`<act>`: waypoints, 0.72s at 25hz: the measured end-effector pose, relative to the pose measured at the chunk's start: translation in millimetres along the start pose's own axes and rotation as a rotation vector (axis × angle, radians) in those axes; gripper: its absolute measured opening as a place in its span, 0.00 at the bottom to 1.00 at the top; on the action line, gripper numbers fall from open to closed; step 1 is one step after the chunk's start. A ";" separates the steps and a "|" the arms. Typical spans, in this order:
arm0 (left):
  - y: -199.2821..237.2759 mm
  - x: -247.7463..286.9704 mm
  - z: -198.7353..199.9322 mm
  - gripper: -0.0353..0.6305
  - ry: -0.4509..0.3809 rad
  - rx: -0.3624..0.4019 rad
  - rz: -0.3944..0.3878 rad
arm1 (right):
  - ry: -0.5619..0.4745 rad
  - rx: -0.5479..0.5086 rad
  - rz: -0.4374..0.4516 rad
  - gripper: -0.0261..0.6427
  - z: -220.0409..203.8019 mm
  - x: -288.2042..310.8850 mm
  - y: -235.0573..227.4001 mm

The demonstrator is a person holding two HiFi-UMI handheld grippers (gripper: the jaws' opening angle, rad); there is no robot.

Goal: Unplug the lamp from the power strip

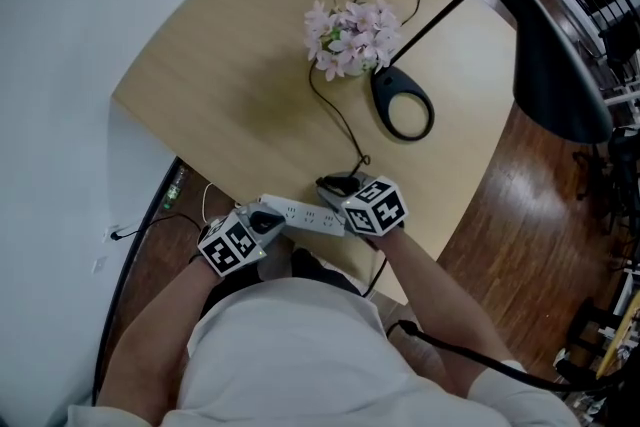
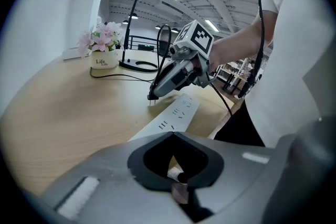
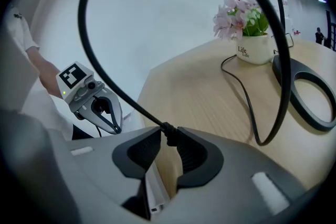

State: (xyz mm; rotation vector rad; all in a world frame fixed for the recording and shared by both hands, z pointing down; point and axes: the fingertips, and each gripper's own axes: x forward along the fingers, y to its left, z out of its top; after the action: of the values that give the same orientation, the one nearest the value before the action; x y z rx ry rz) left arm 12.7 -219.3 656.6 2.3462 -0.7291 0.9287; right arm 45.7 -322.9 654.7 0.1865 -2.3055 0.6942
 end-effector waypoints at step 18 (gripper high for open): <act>-0.8 -7.7 9.4 0.06 0.029 -0.013 0.026 | -0.056 0.050 -0.033 0.25 -34.8 -32.5 -1.0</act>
State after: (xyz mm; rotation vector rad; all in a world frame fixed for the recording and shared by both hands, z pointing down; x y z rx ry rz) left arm 12.7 -222.4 644.9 2.3121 -0.7530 0.9643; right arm 90.7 -307.2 654.2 0.2694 -2.3342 0.7396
